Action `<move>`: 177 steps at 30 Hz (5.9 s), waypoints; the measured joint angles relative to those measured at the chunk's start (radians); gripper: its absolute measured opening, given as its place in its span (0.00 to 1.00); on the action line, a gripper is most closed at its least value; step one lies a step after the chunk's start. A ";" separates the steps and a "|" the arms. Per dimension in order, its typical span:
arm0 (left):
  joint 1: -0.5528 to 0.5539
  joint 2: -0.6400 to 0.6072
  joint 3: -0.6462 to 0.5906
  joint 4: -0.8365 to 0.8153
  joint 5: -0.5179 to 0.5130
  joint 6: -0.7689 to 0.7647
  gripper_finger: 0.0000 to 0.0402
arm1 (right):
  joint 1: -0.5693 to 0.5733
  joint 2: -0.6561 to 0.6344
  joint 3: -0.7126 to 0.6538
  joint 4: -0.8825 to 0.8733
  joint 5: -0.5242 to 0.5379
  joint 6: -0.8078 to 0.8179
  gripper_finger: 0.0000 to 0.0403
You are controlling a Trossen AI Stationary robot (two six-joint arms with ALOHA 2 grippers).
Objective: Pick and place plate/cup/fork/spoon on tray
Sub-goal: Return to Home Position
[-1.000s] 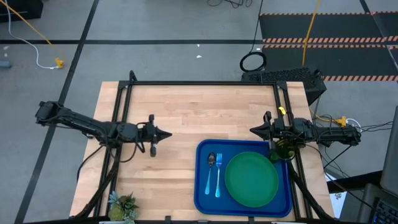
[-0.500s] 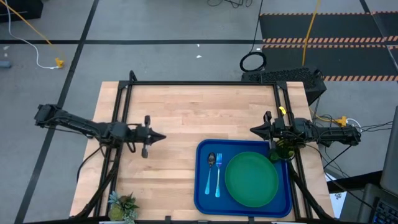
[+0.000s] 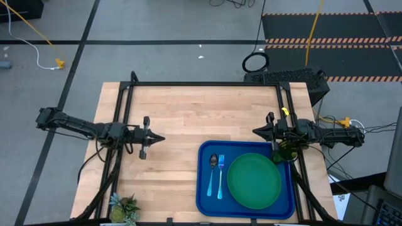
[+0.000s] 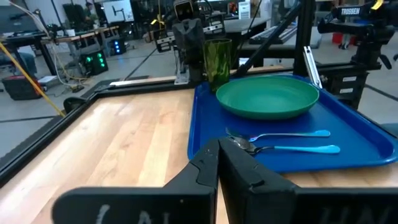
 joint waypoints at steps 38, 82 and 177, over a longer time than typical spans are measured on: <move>0.000 -0.103 -0.103 0.005 0.045 0.010 0.02 | 0.000 0.000 0.000 0.000 0.000 0.000 0.00; 0.024 -0.509 -0.101 -0.286 0.005 0.059 0.06 | 0.000 0.000 0.000 0.001 0.000 0.000 0.00; 0.024 -0.509 -0.102 -0.270 0.005 0.060 0.06 | 0.000 0.000 0.000 0.000 0.000 0.000 0.00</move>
